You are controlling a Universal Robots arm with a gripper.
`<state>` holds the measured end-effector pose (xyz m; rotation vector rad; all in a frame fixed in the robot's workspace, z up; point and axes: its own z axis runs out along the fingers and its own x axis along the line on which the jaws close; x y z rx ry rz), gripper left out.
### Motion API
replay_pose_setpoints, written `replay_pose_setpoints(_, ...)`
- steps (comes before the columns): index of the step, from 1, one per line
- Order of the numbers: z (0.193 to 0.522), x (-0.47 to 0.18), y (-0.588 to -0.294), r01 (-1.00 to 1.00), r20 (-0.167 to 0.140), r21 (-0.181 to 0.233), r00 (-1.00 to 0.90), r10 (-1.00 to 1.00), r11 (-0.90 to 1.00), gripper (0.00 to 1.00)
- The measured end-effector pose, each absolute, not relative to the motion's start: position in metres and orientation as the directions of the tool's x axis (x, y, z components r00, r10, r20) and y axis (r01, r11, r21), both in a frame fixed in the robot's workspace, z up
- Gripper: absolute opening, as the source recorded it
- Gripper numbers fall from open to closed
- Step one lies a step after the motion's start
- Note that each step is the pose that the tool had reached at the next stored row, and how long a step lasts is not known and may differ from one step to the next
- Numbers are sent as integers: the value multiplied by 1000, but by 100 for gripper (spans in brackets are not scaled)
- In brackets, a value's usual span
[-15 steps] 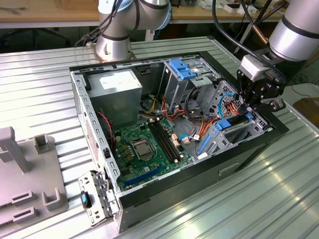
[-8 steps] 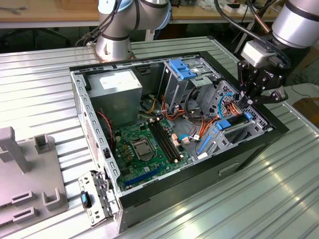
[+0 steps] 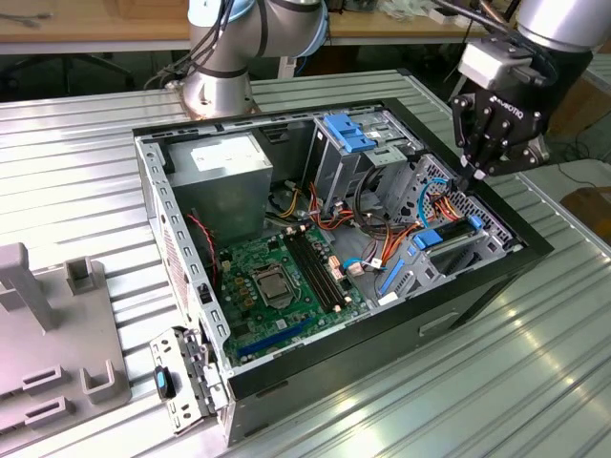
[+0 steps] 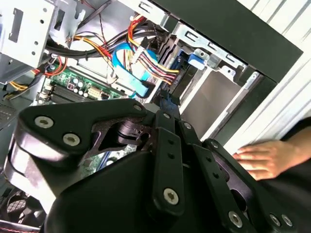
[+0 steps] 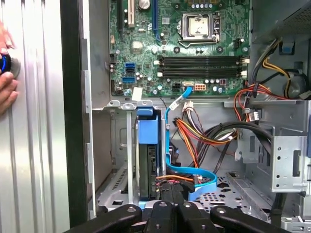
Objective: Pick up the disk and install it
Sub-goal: 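Insert the second disk wire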
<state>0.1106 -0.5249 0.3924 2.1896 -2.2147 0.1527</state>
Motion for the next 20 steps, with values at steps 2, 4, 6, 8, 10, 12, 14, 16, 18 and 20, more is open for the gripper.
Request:
replay_pose_setpoints(2, 393, 111, -521, -999, 97, -50, -13, -995, 8, 11)
replay_pose_setpoints(4, 393, 111, -516, -999, 131, -49, -13, -991, 7, 11)
replay_pose_setpoints(6, 393, 111, -511, -999, 154, -48, -13, -988, 6, 11)
replay_pose_setpoints(8, 393, 112, -507, -999, 166, -45, -12, -986, 5, 11)
replay_pose_setpoints(10, 393, 115, -502, -999, 166, -41, -12, -986, 5, 11)
replay_pose_setpoints(12, 393, 117, -500, -999, 166, -40, -12, -986, 5, 24)
replay_pose_setpoints(14, 392, 117, -497, -999, 166, -40, -12, -986, 5, 36)
replay_pose_setpoints(16, 390, 117, -492, -999, 166, -40, -12, -986, 5, 42)
replay_pose_setpoints(18, 389, 117, -483, -999, 174, -40, -12, -985, 5, 42)
replay_pose_setpoints(20, 387, 118, -471, -999, 204, -41, -12, -979, 3, 42)
